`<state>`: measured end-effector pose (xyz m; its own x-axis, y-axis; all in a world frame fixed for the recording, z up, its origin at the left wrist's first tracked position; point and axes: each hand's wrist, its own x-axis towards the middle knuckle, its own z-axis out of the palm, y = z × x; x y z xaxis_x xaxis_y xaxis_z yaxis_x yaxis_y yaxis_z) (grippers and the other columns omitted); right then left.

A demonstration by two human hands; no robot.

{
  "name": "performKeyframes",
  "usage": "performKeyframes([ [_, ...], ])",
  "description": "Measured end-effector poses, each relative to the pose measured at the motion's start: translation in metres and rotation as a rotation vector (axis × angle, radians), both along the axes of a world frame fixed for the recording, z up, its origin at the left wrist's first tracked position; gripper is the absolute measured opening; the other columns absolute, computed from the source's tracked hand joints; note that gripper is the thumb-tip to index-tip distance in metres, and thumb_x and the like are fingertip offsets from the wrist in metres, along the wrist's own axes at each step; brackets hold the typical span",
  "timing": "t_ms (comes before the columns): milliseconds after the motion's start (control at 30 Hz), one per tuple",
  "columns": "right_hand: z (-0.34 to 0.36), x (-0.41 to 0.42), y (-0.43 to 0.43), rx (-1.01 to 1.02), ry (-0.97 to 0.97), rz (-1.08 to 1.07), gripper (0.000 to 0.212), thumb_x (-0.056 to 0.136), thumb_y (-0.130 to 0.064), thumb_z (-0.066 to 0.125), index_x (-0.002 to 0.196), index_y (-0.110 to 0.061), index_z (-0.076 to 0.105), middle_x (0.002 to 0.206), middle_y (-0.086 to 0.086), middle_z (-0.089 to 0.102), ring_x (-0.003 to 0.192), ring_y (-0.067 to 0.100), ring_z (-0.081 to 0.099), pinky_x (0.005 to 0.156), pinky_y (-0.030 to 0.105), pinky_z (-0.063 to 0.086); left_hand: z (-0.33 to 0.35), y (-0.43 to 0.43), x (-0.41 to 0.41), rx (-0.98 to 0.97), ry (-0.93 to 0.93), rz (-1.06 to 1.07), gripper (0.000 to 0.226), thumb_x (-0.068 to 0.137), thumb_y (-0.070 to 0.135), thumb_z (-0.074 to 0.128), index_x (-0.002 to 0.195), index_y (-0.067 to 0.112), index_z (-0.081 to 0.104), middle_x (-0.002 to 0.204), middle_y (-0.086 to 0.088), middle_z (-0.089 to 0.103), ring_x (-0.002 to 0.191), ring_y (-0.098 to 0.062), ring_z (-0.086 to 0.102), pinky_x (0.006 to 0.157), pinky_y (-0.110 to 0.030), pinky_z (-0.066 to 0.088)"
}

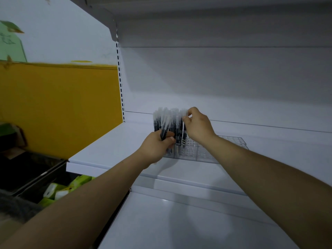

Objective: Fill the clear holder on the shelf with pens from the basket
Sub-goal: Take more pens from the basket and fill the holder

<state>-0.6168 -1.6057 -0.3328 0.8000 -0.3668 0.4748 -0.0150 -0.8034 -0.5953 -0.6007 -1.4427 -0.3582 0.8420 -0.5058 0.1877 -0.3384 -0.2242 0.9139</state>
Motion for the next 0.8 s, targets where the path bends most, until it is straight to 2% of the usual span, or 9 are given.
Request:
performKeyframes([
  [100, -0.004, -0.001, -0.001, -0.035, 0.126, -0.05, 0.022, 0.1, -0.028, 0.043, 0.109, -0.009, 0.05, 0.092, 0.008, 0.057, 0.082, 0.027, 0.053, 0.066, 0.031, 0.038, 0.002, 0.0, -0.002, 0.004, 0.001, -0.002, 0.027, 0.099, 0.017, 0.05, 0.122, 0.01, 0.06, 0.105, -0.013, 0.068, 0.101, -0.031, 0.064, 0.087, -0.039, 0.052],
  [200, -0.005, -0.009, 0.002, 0.02, -0.014, -0.062, 0.021, 0.098, -0.027, 0.047, 0.109, -0.01, 0.054, 0.1, 0.006, 0.059, 0.088, 0.023, 0.054, 0.073, 0.03, 0.042, 0.004, 0.001, -0.005, -0.001, 0.008, -0.003, 0.025, 0.099, 0.017, 0.05, 0.121, 0.011, 0.06, 0.104, -0.011, 0.068, 0.101, -0.029, 0.064, 0.089, -0.039, 0.053],
  [300, 0.004, -0.024, 0.01, 0.158, -0.166, 0.097, 0.016, 0.095, -0.019, 0.052, 0.105, -0.016, 0.064, 0.105, 0.0, 0.062, 0.093, 0.014, 0.056, 0.082, 0.026, 0.045, 0.008, -0.001, -0.007, -0.013, 0.016, -0.008, 0.016, 0.098, 0.017, 0.05, 0.11, 0.015, 0.061, 0.101, -0.009, 0.068, 0.095, -0.025, 0.064, 0.087, -0.039, 0.053],
  [400, 0.011, -0.038, 0.02, 0.274, -0.079, 0.299, 0.018, 0.092, -0.015, 0.058, 0.106, -0.016, 0.069, 0.109, 0.001, 0.062, 0.1, 0.015, 0.058, 0.089, 0.025, 0.045, 0.01, -0.007, -0.01, -0.024, 0.025, -0.021, 0.012, 0.098, 0.016, 0.051, 0.1, 0.014, 0.063, 0.096, -0.008, 0.068, 0.085, -0.019, 0.064, 0.084, -0.041, 0.054],
  [500, 0.013, -0.044, 0.023, 0.268, -0.052, 0.33, 0.013, 0.093, -0.019, 0.06, 0.101, -0.016, 0.069, 0.105, 0.001, 0.063, 0.095, 0.013, 0.057, 0.082, 0.021, 0.043, 0.01, -0.012, -0.013, 0.009, 0.019, -0.045, 0.019, 0.097, 0.016, 0.051, 0.106, 0.004, 0.063, 0.103, -0.015, 0.068, 0.088, -0.021, 0.066, 0.084, -0.041, 0.055],
  [600, 0.013, -0.045, 0.021, 0.308, -0.08, 0.319, 0.006, 0.093, -0.019, 0.06, 0.092, -0.016, 0.065, 0.089, -0.002, 0.063, 0.082, 0.011, 0.057, 0.076, 0.022, 0.046, 0.008, -0.013, -0.014, 0.046, -0.005, -0.049, 0.021, 0.096, 0.017, 0.053, 0.105, 0.001, 0.062, 0.103, -0.019, 0.068, 0.096, -0.031, 0.066, 0.084, -0.044, 0.054],
  [700, 0.017, -0.042, 0.016, 0.424, -0.152, 0.254, 0.012, 0.096, -0.02, 0.055, 0.085, -0.017, 0.055, 0.094, 0.011, 0.066, 0.082, 0.02, 0.061, 0.075, 0.035, 0.052, 0.005, -0.011, -0.012, 0.09, -0.041, -0.028, 0.015, 0.096, 0.02, 0.055, 0.098, 0.009, 0.063, 0.096, -0.013, 0.068, 0.087, -0.028, 0.063, 0.083, -0.04, 0.052],
  [733, 0.021, -0.041, 0.014, 0.496, -0.195, 0.239, 0.013, 0.097, -0.02, 0.053, 0.085, -0.018, 0.053, 0.097, 0.014, 0.067, 0.082, 0.023, 0.063, 0.07, 0.036, 0.053, 0.004, -0.009, -0.012, 0.096, -0.046, -0.018, 0.011, 0.096, 0.02, 0.054, 0.099, 0.014, 0.063, 0.097, -0.01, 0.067, 0.086, -0.025, 0.061, 0.085, -0.039, 0.051],
  [800, 0.029, -0.04, 0.009, 0.57, -0.285, 0.193, 0.013, 0.099, -0.021, 0.05, 0.086, -0.021, 0.048, 0.099, 0.014, 0.067, 0.081, 0.024, 0.067, 0.059, 0.026, 0.052, 0.002, -0.006, -0.009, 0.095, -0.042, -0.005, 0.013, 0.096, 0.02, 0.055, 0.106, 0.019, 0.063, 0.097, -0.008, 0.066, 0.088, -0.025, 0.062, 0.089, -0.041, 0.052],
])
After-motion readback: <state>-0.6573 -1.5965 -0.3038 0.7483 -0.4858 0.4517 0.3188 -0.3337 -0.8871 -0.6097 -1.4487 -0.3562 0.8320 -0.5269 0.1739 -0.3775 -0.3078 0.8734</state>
